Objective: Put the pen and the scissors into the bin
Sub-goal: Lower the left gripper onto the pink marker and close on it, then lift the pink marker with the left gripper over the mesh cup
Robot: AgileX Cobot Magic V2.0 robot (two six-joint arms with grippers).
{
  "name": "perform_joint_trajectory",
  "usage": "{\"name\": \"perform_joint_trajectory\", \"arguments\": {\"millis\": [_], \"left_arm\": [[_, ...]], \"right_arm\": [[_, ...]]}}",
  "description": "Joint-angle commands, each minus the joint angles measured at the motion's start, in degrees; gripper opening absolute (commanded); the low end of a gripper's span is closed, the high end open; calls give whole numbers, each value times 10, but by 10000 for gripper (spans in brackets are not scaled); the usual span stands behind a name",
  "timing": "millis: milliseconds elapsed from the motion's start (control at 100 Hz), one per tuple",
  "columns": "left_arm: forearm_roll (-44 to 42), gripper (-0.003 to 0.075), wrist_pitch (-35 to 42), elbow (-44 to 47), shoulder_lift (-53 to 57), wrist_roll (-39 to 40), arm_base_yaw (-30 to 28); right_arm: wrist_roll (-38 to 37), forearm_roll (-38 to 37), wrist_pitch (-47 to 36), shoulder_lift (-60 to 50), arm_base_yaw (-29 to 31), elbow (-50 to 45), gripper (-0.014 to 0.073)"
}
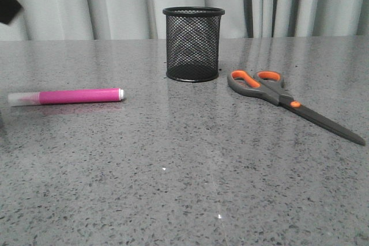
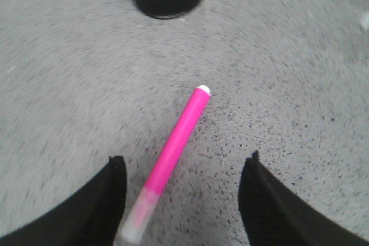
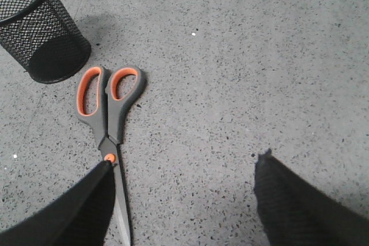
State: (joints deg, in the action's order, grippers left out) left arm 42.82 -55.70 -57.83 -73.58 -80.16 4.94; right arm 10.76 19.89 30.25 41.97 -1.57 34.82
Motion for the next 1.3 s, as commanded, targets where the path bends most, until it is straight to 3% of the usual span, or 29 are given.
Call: {"name": "perform_joint_trajectory", "arguments": {"millis": [0,290,660,850,1070,1290], "left_arm": [[20,386,-5,-37,-29,-62,23],[-45,386,-1,-100,-153,-64,86],[-60,374,25,-115,-207,-64,95],[-67,254,21,-115,-214,-64,95],[-112,-19,-16,-115,-215,-64,95],[-107,-19,-28,-144,-215,-28,95]], "right_arm": [[12,1,-33,2,2,20,463],[16,1,-31,2,2,20,463],[17,1,-26,2,2,20,463],[17,1,-23,2,2,20,463],[17,1,-22,2,2,20,463],[17,1,-22,2,2,20,463]]}}
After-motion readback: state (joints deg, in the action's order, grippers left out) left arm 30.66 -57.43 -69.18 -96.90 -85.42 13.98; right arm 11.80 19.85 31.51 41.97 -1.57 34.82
